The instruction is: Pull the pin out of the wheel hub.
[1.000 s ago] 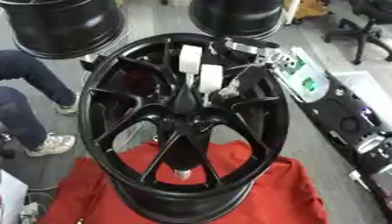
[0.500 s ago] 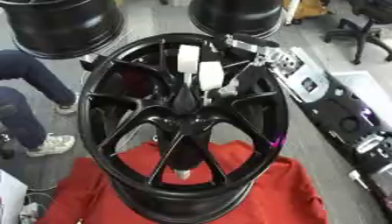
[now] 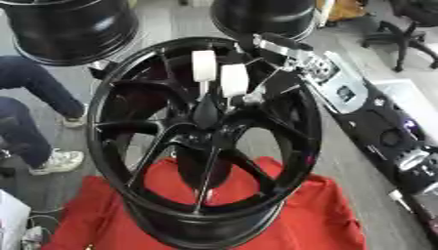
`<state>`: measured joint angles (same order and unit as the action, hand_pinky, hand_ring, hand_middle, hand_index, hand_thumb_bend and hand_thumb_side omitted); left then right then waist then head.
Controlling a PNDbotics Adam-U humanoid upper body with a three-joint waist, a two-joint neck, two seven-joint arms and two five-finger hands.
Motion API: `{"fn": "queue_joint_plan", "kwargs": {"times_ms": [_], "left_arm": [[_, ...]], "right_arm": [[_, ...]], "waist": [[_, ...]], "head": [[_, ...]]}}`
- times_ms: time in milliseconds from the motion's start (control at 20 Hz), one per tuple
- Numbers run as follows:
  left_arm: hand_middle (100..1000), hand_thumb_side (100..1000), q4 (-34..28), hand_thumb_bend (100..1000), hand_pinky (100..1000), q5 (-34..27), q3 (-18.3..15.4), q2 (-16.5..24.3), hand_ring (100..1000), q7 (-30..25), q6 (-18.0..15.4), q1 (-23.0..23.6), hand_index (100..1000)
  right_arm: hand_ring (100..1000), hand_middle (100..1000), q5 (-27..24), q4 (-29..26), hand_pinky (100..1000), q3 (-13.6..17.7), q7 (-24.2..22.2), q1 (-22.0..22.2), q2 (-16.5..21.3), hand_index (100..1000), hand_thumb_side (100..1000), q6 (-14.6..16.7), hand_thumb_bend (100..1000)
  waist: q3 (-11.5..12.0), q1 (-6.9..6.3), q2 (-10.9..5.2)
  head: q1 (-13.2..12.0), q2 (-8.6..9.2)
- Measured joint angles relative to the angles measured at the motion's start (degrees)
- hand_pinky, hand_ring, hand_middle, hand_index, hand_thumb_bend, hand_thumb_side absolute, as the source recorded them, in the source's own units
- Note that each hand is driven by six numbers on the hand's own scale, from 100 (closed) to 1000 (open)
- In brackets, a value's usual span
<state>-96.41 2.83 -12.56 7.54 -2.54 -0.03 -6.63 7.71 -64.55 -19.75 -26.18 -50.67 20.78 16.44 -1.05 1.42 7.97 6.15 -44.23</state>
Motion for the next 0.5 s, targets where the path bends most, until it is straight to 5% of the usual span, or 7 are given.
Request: {"fn": "queue_joint_plan", "kwargs": {"times_ms": [500], "left_arm": [[778,842,0.0,266,688,0.0,0.0,0.0,981,0.0,0.1,0.0,694]], "right_arm": [[743,600,-5.6,-1.7,795,3.8,2.4,-6.9,5.0,423,100,-2.9,315]], "waist": [[-0.1,0.21,0.0]], "head": [[0.0,0.0]]}}
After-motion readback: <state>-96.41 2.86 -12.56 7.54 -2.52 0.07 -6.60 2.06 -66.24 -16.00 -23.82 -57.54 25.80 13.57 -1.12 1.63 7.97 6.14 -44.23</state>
